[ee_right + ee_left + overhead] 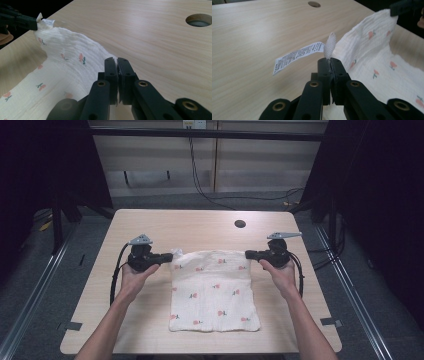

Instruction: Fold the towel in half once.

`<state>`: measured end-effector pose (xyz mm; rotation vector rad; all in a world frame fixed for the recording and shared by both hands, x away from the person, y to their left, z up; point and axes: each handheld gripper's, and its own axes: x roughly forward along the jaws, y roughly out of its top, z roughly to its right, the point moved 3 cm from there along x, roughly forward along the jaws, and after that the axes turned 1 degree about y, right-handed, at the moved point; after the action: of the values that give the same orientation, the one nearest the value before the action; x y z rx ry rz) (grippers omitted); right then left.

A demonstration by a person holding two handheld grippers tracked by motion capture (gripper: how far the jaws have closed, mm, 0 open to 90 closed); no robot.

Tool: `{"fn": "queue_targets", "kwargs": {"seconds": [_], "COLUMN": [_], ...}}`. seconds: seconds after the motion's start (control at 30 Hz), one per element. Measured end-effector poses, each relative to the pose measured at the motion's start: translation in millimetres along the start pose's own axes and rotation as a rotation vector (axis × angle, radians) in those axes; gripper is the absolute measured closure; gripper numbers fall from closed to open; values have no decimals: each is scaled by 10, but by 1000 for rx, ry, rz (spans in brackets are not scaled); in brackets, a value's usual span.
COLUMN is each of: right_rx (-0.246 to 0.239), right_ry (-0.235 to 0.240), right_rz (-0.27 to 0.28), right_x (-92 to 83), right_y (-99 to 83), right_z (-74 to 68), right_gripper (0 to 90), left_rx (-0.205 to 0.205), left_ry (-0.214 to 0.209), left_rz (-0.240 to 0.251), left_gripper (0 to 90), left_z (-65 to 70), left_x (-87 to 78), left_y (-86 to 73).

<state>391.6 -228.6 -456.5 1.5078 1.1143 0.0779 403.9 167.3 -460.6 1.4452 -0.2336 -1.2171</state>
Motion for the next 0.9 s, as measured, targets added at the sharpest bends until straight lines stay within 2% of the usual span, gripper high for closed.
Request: {"fn": "queue_targets", "kwargs": {"seconds": [0.1,0.2,0.3,0.4,0.43,0.5,0.53,0.57,0.6,0.67,0.77,0.9], "right_rx": [-6,-17,-32,-42,-48,-32,-7,-7,3,-1,-3,-31], "right_ry": [11,22,29,37,41,62,77,77,76,80,96,98], "right_rz": [0,4,1,1,1,14,24,24,17,17,21,16], "right_x": [-66,-92,-136,-188,-201,-239,-256,-256,-263,-269,-316,-407], "right_y": [-62,-103,-114,-106,-108,-122,-182,-182,-258,-283,-339,-325], "right_z": [-34,-77,-125,-171,-175,-187,-169,-169,-170,-178,-245,-333], "right_gripper": [874,874,873,874,874,873,873,873,873,873,873,874], "left_rx": [9,27,18,-11,-7,26,36,40,41,41,64,75], "left_ry": [-2,-4,-15,-65,-74,-70,-59,-57,-57,-60,-62,-72], "left_rz": [6,-10,1,24,29,19,8,1,1,-9,-29,-27], "left_gripper": [876,876,876,876,876,876,876,876,876,876,876,876], "left_z": [64,120,167,202,221,261,270,273,285,300,348,416], "left_x": [-75,-120,-158,-198,-215,-243,-252,-262,-296,-314,-352,-415], "left_y": [-27,-64,-83,-60,-53,-57,-70,-84,-124,-147,-166,-176]}}
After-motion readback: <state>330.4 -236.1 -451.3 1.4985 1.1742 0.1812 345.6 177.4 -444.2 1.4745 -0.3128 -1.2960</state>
